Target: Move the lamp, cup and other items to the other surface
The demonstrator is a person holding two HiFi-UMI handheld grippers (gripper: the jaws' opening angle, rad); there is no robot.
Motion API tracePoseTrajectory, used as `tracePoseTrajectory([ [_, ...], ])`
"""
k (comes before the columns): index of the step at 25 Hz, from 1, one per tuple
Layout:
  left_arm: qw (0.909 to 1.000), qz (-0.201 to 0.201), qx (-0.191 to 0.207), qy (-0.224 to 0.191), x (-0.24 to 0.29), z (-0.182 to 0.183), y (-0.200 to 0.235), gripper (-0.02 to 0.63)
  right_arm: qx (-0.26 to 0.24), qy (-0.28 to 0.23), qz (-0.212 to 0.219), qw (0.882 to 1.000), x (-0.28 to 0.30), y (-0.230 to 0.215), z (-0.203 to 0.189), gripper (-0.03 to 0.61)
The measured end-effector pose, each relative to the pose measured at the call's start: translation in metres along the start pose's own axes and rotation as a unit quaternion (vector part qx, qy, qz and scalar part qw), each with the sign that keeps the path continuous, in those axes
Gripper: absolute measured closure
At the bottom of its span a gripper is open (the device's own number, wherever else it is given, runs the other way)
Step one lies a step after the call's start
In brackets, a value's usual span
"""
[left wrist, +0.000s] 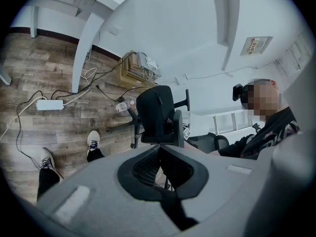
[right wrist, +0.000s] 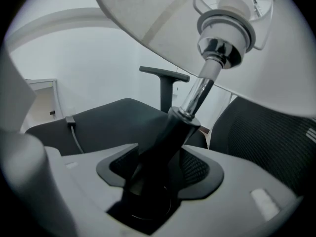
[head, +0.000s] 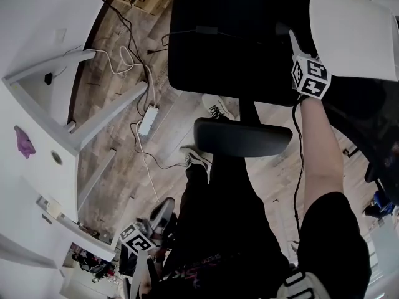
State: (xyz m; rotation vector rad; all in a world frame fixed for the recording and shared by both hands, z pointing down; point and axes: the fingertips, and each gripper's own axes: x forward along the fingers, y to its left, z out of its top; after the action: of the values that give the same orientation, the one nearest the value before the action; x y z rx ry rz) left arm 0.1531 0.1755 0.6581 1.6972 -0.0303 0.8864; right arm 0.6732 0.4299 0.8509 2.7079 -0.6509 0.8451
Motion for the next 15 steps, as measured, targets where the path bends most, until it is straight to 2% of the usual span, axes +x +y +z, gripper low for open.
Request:
tracePoseTrajectory([
  [10,0.9991,-0.039,0.016,-0.01,0.001,0.006,-0.017,0.617,0.035,0.043,-0.009,0.998,-0.042,-0.014,-0.018,0.327],
  [14,0.9971,-0.062,0.031,-0.031,-0.01,0.013,-0.025,0.617,0.044,0.065,-0.011,0.997,-0.071,-0.013,-0.023,0.357],
  [15,0.9964,-0.067,0.033,-0.038,-0.015,0.015,-0.027,0.617,0.043,0.07,-0.014,0.997,-0.081,-0.013,-0.023,0.386],
])
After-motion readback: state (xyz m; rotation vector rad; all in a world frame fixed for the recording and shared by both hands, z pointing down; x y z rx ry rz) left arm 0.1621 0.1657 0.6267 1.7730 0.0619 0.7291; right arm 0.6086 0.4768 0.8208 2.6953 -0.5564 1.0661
